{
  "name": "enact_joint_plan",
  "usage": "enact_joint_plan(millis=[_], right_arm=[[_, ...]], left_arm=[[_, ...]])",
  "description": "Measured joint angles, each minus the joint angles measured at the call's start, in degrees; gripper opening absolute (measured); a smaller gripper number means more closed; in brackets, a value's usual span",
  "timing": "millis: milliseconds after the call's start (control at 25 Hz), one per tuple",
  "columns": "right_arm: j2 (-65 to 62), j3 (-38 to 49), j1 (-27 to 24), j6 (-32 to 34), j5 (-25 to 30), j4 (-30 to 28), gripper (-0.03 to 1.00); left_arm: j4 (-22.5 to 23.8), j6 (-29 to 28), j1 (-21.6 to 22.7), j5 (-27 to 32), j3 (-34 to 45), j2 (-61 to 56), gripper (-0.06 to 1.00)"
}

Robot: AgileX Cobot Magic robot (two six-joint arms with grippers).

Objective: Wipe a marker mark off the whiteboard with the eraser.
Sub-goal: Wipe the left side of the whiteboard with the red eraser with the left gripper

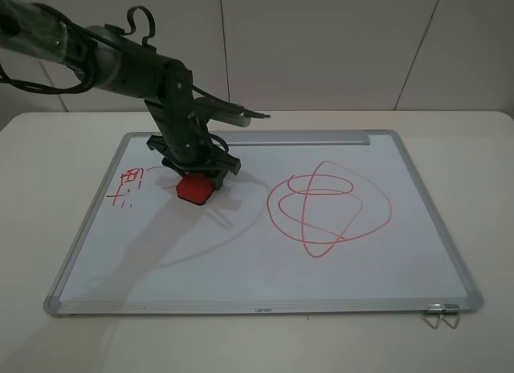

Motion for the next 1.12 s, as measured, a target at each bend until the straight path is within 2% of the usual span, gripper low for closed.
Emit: enact_joint_plan(millis=[160,360,720,960,1120], right_arm=[[0.0,0.0,0.0,0.0,0.0,0.0,0.71],[0.0,0.0,0.0,0.0,0.0,0.0,0.71],[0.0,0.0,0.0,0.0,0.0,0.0,0.71],[0.0,0.0,0.0,0.0,0.0,0.0,0.71],[0.0,0.0,0.0,0.0,0.0,0.0,0.71]], left_arm=[[-0.4,0.7,-2.2,2.3,-1.9,0.8,0.57],[-0.8,1.1,-1.2,5.6,-2.2,0.9,0.57],[0.0,-0.6,6.2,14.4,-2.3,0.8,0.57],[0.8,-0.6,12.5,18.5,-2.3,0.8,0.57],[1.7,-0.9,15.1,20.8,-2.3,0.8,0.57]])
